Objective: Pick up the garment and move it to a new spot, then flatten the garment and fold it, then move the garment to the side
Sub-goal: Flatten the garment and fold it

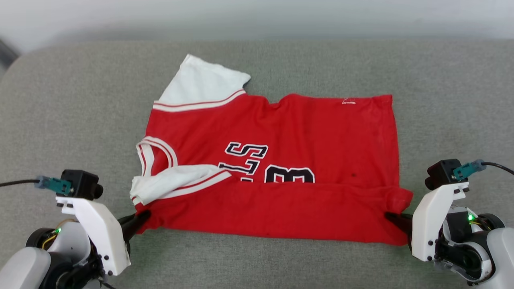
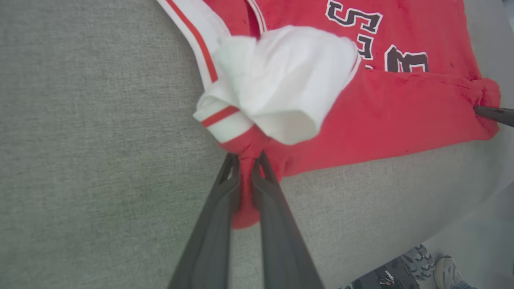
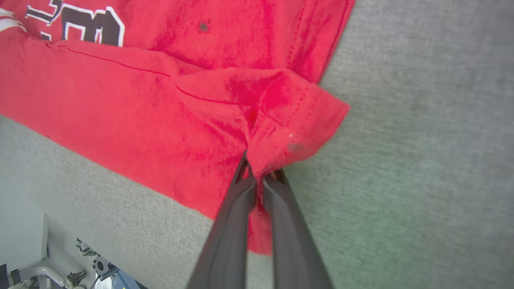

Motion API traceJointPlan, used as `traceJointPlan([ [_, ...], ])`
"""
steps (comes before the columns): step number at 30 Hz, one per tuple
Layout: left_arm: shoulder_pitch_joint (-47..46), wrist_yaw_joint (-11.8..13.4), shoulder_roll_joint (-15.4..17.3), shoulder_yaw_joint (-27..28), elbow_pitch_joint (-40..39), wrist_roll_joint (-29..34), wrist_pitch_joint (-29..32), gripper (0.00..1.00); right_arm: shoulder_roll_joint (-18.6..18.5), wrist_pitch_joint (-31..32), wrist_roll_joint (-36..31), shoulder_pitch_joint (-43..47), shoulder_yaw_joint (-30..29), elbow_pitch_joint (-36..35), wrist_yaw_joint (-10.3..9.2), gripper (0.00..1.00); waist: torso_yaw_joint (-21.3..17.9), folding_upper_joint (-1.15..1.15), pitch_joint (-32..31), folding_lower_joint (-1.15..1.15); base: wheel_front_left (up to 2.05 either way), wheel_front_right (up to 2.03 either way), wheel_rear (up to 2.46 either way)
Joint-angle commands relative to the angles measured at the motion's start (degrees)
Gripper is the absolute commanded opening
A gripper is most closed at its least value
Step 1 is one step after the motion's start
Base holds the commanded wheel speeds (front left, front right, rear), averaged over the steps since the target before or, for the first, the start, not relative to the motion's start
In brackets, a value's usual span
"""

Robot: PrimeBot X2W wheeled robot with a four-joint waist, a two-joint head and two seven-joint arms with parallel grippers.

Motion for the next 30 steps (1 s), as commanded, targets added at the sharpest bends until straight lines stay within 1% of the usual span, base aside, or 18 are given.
traceJointPlan([
  [1, 1.0, 0.3, 0.4, 0.1, -0.4, 0.1, -0.4, 0.0, -0.6, -0.4, 0.6, 0.5, 0.5, -0.4, -0.02, 0.0, -0.4, 0.0, -2.3, -0.01, 0.0, 0.0, 0.0],
  [8, 6.0, 1.9, 0.9, -0.4, -2.4, -0.4, -0.1, 0.0, -3.2, 0.7, 1.4, 4.4, 1.9, -4.9, -0.02, 0.0, -0.8, 0.0, -9.3, -0.01, 0.0, 0.0, 0.0],
  [11, 9.7, 3.1, 1.5, -0.9, -2.7, -0.7, 0.7, 0.0, -3.2, 2.4, 1.7, 7.6, 1.5, -6.7, -0.02, 0.0, -1.1, 0.0, -11.8, -0.01, 0.0, 0.0, 0.0],
  [13, 11.6, 3.4, 1.2, -1.2, -2.9, -1.5, 1.0, 0.0, -3.0, 3.3, 1.6, 9.5, 0.6, -7.4, -0.02, 0.0, -1.2, 0.0, -12.2, -0.01, 0.0, 0.0, 0.0],
  [15, 12.4, 3.4, 0.6, -1.5, -2.6, -1.4, 0.2, 0.0, -2.5, 3.2, 0.7, 11.1, 0.0, -7.5, -0.02, 0.0, -1.3, 0.0, -12.1, -0.01, 0.0, 0.0, 0.0],
  [16, 12.9, 3.5, 0.0, -1.7, -2.1, -1.5, -0.2, 0.34, -2.1, 3.1, 0.5, 11.9, -0.2, -7.4, -0.02, 0.22, -1.2, 0.0, -12.0, -0.01, 0.0, 0.0, 0.0],
  [17, 13.0, 3.2, -0.7, -1.9, -1.5, -1.7, -0.6, 0.99, -1.6, 2.7, 0.3, 12.5, -0.3, -7.2, -0.02, 1.0, -1.2, 0.0, -11.6, -0.01, 0.0, 0.0, 0.0],
  [19, 12.3, 3.0, -1.5, -1.8, -0.4, -1.5, -1.9, 1.0, -0.5, 2.0, 0.7, 13.4, -0.7, -7.0, -0.02, 1.0, -1.2, 0.0, -10.9, -0.01, 0.0, 0.0, 0.0],
  [22, 11.2, 2.6, -2.5, -1.4, 1.0, -0.6, -4.1, 1.0, 0.1, -0.6, -0.3, 13.9, -1.0, -7.9, -0.02, 1.0, -1.5, 0.0, -10.4, -0.01, 0.0, 0.0, 0.0],
  [27, 10.0, 3.2, -3.2, 0.2, 1.0, 0.7, -7.9, 1.0, 1.1, -9.8, -4.3, 13.8, -1.3, -9.8, -0.02, 1.0, -2.6, 0.0, -10.2, -0.01, 0.0, 0.0, 0.0],
  [30, 8.7, 4.1, -3.4, 1.5, 0.1, 2.6, -11.0, 1.0, 1.6, -16.2, -7.4, 12.7, -1.8, -10.5, -0.02, 1.0, -3.4, 0.0, -10.0, -0.01, 0.0, 0.0, 0.0],
])
